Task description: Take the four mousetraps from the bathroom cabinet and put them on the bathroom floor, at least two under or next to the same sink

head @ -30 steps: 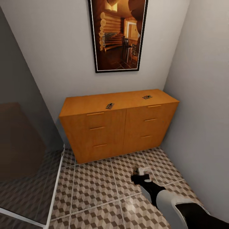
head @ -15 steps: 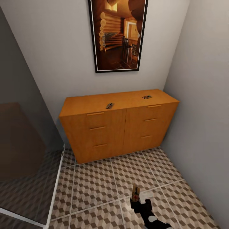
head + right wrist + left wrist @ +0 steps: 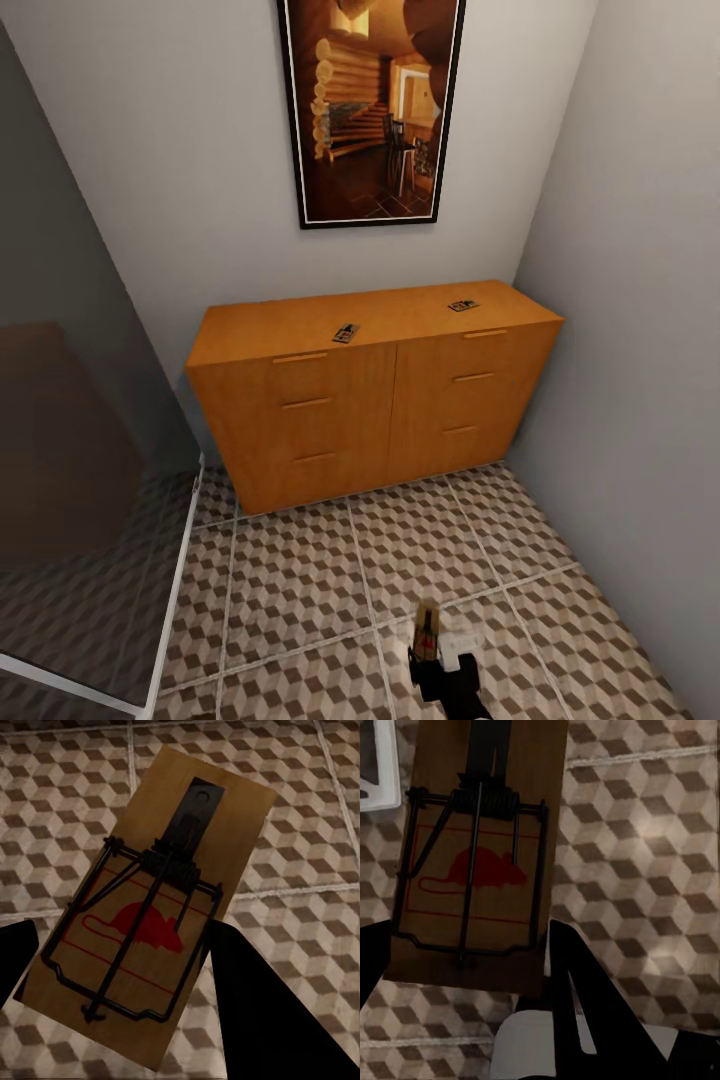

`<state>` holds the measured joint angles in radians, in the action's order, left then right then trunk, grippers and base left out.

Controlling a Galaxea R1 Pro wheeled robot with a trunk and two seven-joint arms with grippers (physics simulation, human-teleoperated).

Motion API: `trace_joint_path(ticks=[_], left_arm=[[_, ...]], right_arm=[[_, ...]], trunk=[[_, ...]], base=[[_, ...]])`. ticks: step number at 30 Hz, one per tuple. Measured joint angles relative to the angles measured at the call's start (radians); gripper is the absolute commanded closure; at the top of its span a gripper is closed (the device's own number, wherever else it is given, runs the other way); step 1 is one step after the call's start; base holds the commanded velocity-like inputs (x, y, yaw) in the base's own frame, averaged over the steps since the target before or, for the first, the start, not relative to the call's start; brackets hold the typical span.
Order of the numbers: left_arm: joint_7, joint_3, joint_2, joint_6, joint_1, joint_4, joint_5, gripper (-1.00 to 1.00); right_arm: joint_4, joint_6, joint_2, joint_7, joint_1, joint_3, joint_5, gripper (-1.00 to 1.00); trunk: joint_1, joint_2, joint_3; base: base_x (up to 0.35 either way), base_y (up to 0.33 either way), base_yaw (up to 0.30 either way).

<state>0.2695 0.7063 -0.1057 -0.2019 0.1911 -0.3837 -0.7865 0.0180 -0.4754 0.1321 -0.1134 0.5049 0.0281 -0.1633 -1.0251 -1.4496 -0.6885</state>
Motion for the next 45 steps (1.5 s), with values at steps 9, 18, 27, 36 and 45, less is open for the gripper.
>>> trace_joint_path(ticks=[9, 18, 27, 36, 45], left_arm=[[0.026, 0.002, -0.018, -0.055, 0.000, -0.031, 0.071, 1.00], [0.023, 0.007, -0.031, -0.234, 0.000, -0.016, 0.076, 1.00], [0.021, 0.015, -0.054, -0.366, 0.000, -0.006, 0.077, 1.00], [0.024, 0.158, -0.069, -0.544, 0.000, 0.019, 0.082, 1.00], [0.025, 0.177, -0.067, -0.551, 0.000, 0.057, 0.082, 1.00]], right_arm=[[0.000, -0.032, -0.016, -0.004, -0.014, -0.002, -0.001, 1.00], [0.000, -0.043, -0.023, -0.007, -0.015, -0.003, -0.002, 1.00], [0.000, -0.044, -0.023, -0.007, -0.015, -0.003, -0.002, 1.00], [0.000, -0.044, -0.023, -0.007, -0.015, -0.003, -0.002, 1.00], [0.000, -0.044, -0.023, -0.007, -0.015, -0.003, -0.002, 1.00]], trunk=[[0.000, 0.000, 0.000], [0.000, 0.000, 0.000], [0.000, 0.000, 0.000], [0.000, 0.000, 0.000], [0.000, 0.000, 0.000]], base=[[0.000, 0.000, 0.000], [0.000, 0.000, 0.000], [0.000, 0.000, 0.000], [0.000, 0.000, 0.000], [0.000, 0.000, 0.000]])
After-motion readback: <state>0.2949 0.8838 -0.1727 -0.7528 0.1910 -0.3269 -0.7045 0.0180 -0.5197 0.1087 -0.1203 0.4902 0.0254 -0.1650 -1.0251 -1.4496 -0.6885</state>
